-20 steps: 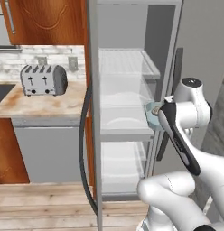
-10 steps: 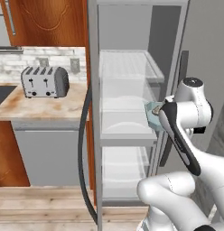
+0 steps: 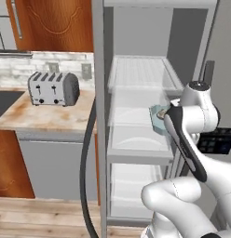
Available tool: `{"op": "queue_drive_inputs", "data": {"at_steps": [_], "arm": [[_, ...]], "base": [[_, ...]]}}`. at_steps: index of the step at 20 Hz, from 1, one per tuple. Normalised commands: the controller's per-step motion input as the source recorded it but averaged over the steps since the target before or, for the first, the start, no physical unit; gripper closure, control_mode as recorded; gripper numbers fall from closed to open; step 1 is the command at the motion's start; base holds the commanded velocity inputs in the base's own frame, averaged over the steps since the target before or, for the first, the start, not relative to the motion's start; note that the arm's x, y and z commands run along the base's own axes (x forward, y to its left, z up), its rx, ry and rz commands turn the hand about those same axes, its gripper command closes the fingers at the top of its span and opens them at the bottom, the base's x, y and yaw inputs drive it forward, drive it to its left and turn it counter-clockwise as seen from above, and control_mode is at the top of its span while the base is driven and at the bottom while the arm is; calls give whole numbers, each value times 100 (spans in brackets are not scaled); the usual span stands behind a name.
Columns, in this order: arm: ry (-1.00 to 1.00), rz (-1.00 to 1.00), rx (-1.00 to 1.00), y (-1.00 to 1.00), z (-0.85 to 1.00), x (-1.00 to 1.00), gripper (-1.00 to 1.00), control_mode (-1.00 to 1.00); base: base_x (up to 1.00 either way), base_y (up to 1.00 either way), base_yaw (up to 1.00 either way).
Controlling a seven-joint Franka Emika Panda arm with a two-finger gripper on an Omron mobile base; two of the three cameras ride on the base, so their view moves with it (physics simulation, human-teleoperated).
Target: Place two dumplings into each of the tupperware containers and then place the containers in the fridge.
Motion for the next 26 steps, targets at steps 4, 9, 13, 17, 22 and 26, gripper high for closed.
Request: {"op": "queue_drive_inputs", "data": {"at_steps": [4, 9, 13, 17, 22, 26], "arm": [[0, 0, 0, 0, 0, 0, 100, 100], [0, 0, 0, 0, 0, 0, 100, 100], [0, 0, 0, 0, 0, 0, 100, 100], [0, 0, 0, 0, 0, 0, 100, 100], [0, 0, 0, 0, 0, 0, 100, 100], [0, 0, 0, 0, 0, 0, 100, 100]], "base": [[33, 0, 2], [42, 2, 0], [46, 0, 2], [39, 0, 2], [23, 0, 2], [0, 0, 0]]}}
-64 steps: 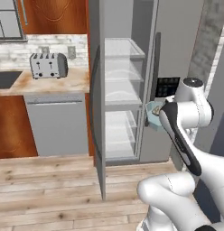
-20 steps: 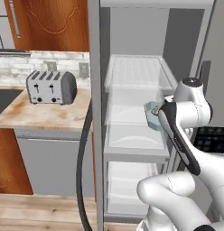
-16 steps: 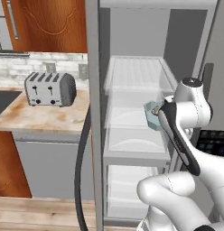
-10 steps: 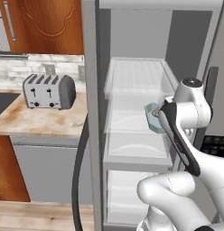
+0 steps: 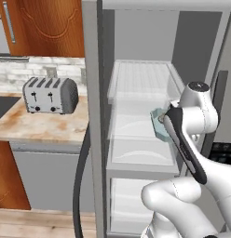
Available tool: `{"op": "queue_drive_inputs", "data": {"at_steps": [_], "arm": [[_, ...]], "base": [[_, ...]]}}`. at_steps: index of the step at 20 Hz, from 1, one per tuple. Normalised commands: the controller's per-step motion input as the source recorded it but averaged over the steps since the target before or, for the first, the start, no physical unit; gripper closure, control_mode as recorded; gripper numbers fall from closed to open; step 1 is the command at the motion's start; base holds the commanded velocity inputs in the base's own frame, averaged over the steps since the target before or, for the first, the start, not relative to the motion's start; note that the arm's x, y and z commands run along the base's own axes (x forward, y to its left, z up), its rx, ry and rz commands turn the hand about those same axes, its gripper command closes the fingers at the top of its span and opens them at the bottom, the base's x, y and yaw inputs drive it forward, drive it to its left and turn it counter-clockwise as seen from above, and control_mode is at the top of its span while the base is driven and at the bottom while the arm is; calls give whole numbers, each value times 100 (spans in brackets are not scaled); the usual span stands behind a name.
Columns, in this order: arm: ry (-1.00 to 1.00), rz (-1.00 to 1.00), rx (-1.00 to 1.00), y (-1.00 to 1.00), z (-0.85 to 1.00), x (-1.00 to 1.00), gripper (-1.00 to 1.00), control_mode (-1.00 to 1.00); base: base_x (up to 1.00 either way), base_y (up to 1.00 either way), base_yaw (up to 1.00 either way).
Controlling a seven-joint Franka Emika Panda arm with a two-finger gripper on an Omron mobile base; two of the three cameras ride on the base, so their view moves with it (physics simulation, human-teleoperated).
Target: Place two dumplings into each of the tupperware containers and then place the containers in the fridge.
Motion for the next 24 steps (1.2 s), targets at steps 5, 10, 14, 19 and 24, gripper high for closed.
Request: {"op": "queue_drive_inputs", "data": {"at_steps": [5, 10, 14, 19, 24], "arm": [[0, 0, 0, 0, 0, 0, 100, -100], [0, 0, 0, 0, 0, -44, 100, -100], [-3, 1, 0, -1, 6, -75, 100, -100], [-3, 8, -1, 5, 29, -68, 100, -100], [-23, 2, 0, 0, 58, -44, 100, -100]], "base": [[0, 0, 0], [0, 0, 0], [0, 0, 0], [0, 0, 0], [0, 0, 0]]}}
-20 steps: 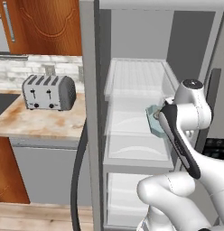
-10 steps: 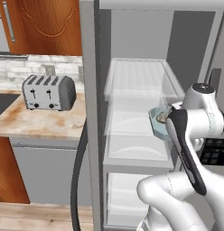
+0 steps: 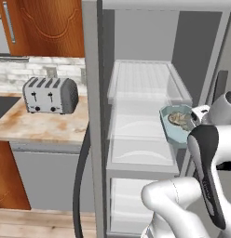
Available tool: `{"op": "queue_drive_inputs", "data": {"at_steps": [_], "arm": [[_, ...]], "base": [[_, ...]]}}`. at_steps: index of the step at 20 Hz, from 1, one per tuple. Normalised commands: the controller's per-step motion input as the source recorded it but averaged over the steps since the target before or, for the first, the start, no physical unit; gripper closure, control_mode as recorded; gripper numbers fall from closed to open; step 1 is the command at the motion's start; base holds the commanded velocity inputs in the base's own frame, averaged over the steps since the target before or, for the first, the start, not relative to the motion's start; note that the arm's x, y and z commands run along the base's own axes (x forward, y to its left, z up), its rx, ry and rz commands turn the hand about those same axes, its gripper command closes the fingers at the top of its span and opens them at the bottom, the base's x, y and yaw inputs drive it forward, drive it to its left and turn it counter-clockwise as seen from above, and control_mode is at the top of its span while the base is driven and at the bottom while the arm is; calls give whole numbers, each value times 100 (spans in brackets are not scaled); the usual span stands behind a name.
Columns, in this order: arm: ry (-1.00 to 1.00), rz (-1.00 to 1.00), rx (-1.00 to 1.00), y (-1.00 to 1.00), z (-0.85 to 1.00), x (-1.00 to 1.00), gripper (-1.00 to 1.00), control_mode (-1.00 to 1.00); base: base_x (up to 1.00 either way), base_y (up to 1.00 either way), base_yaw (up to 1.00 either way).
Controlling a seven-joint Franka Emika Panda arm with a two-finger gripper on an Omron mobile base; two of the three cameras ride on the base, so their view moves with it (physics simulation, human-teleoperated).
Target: Place two dumplings into each of the tupperware containers and then place the containers in the fridge.
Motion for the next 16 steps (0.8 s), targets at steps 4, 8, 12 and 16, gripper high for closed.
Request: {"op": "queue_drive_inputs", "data": {"at_steps": [4, 8, 12, 16], "arm": [[-39, 0, 0, 0, 47, -11, 100, -100], [-20, -4, 0, 2, 29, 4, 100, -100], [8, -11, -6, 3, 24, 52, 100, -100], [17, -14, -6, 3, 24, 81, 100, -100]], "base": [[0, 0, 0], [0, 0, 0], [0, 0, 0], [0, 0, 0]]}}
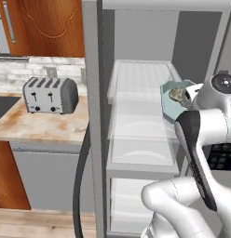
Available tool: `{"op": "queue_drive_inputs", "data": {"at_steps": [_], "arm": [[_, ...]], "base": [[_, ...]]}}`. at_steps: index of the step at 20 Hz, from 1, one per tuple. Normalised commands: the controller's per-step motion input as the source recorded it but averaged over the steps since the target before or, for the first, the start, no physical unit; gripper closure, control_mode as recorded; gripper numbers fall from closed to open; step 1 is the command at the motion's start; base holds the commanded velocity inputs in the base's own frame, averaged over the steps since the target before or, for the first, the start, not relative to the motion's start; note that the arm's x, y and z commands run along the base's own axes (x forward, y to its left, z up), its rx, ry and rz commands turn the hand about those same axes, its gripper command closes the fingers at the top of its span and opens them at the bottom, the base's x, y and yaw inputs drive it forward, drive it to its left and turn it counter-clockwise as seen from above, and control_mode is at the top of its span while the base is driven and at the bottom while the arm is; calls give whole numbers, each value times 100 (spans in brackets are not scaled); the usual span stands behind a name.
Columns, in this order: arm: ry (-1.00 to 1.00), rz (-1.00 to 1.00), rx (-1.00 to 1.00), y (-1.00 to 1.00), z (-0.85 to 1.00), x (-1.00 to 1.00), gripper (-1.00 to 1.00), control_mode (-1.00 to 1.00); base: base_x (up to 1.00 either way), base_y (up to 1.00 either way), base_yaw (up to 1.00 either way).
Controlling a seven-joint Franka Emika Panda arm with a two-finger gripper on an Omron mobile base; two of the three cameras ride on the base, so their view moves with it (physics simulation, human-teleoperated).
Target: Place two dumplings into each of the tupperware containers and then place the containers in the fridge.
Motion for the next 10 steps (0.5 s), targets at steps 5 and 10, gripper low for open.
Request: {"op": "queue_drive_inputs", "data": {"at_steps": [5, 10], "arm": [[19, -7, -2, -1, 17, 90, 100, -100], [13, -8, 0, -20, 0, 92, 100, -100]], "base": [[0, 0, 0], [0, 0, 0]]}}
